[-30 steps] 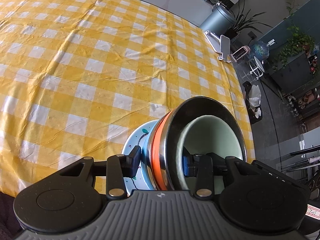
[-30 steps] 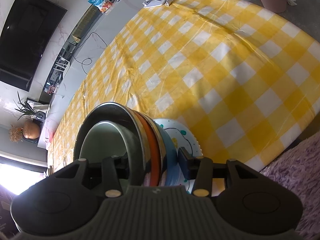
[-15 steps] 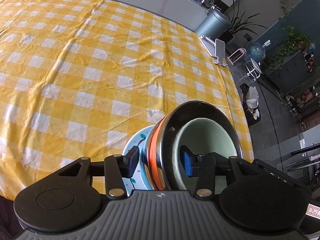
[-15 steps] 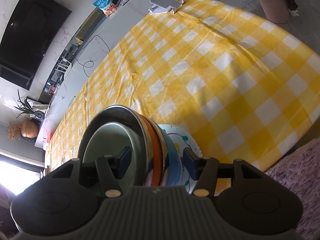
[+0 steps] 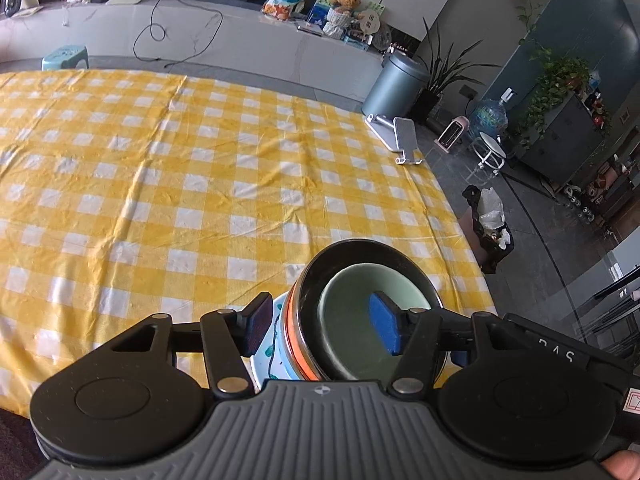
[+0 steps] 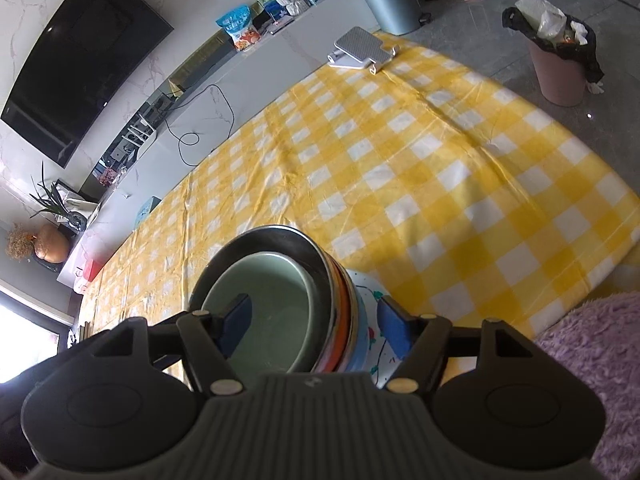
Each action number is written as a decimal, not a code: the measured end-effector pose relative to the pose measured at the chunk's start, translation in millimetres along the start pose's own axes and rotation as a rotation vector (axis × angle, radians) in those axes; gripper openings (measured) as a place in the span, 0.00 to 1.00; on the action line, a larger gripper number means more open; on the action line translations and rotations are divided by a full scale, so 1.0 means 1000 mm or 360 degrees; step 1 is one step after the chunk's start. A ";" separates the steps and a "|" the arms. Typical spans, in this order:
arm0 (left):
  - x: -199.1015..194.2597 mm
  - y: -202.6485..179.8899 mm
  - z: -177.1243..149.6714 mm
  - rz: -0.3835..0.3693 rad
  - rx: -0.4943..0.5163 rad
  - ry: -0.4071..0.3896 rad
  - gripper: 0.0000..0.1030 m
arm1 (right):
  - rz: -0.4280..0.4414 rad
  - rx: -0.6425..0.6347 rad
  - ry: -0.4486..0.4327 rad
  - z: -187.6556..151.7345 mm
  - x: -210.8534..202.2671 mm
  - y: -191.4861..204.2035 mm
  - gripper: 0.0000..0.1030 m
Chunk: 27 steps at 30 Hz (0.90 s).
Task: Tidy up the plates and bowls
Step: 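Open the left tool and pull it back from the stack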
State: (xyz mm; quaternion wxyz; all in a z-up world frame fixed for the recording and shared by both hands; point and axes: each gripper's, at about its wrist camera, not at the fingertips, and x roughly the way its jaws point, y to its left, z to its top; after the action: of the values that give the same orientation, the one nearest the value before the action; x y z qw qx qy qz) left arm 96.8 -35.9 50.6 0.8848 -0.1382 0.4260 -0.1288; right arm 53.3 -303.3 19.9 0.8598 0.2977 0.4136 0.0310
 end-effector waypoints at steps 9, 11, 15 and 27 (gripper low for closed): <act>-0.064 -0.012 -0.012 0.0005 0.0268 -0.0300 0.64 | 0.0023 -0.0250 -0.0227 -0.017 -0.056 0.025 0.67; -0.077 -0.013 -0.017 0.0013 0.0325 -0.0372 0.64 | 0.0030 -0.0336 -0.0286 -0.025 -0.068 0.032 0.67; -0.098 -0.019 -0.032 0.0019 0.0451 -0.0505 0.64 | 0.0040 -0.0510 -0.0407 -0.042 -0.089 0.042 0.67; -0.102 -0.031 -0.086 0.0091 0.0767 -0.0639 0.80 | -0.0058 -0.0858 -0.0607 -0.104 -0.110 0.039 0.68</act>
State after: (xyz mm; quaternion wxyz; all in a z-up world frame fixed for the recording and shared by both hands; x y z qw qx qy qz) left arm -36.3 -40.9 83.0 0.9618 0.0648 0.2037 -0.1712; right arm -87.5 -253.0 67.1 0.9700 0.0526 0.2275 0.0677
